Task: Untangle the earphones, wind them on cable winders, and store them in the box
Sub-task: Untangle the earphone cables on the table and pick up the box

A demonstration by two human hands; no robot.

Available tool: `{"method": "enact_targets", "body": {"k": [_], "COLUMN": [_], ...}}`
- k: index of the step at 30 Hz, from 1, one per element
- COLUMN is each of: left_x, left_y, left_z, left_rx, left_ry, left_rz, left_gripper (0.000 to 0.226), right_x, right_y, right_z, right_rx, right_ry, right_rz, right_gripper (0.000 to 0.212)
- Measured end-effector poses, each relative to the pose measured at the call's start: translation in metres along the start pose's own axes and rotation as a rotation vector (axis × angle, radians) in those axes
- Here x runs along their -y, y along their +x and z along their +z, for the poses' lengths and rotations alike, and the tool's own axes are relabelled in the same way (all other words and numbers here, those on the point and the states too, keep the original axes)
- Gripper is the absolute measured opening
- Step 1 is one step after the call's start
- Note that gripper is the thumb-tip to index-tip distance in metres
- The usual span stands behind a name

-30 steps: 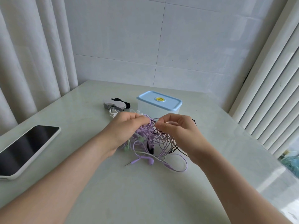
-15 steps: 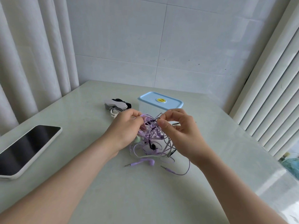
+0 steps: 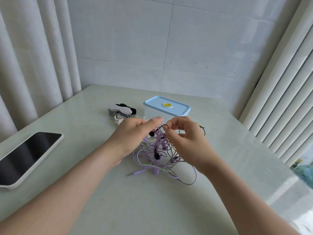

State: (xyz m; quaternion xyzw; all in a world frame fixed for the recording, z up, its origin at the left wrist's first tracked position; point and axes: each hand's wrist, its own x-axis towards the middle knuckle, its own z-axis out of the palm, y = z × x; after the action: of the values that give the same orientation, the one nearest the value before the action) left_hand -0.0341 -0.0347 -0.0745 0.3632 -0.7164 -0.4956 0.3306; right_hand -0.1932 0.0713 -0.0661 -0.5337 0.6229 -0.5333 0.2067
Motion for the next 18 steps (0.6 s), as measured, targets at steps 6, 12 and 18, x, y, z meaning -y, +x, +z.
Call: {"method": "enact_targets", "body": {"k": [6, 12, 18], "left_x": [0.0001, -0.0058, 0.0005], "left_y": [-0.0029, -0.0065, -0.0024], "left_z": [0.0019, 0.0025, 0.0001], "left_rx": [-0.071, 0.044, 0.063], "left_ry": [0.117, 0.06, 0.03], "left_rz": [0.009, -0.054, -0.022], "left_gripper": [0.048, 0.049, 0.052], "right_x": [0.0019, 0.0009, -0.0024], "right_y": [-0.0027, -0.0013, -0.0027], "right_z": [0.0013, 0.0042, 0.0042], "right_rx": [0.023, 0.028, 0.053], "right_ry": [-0.012, -0.094, -0.412], "right_rz": [0.032, 0.032, -0.026], "right_gripper": [0.009, 0.003, 0.016]}}
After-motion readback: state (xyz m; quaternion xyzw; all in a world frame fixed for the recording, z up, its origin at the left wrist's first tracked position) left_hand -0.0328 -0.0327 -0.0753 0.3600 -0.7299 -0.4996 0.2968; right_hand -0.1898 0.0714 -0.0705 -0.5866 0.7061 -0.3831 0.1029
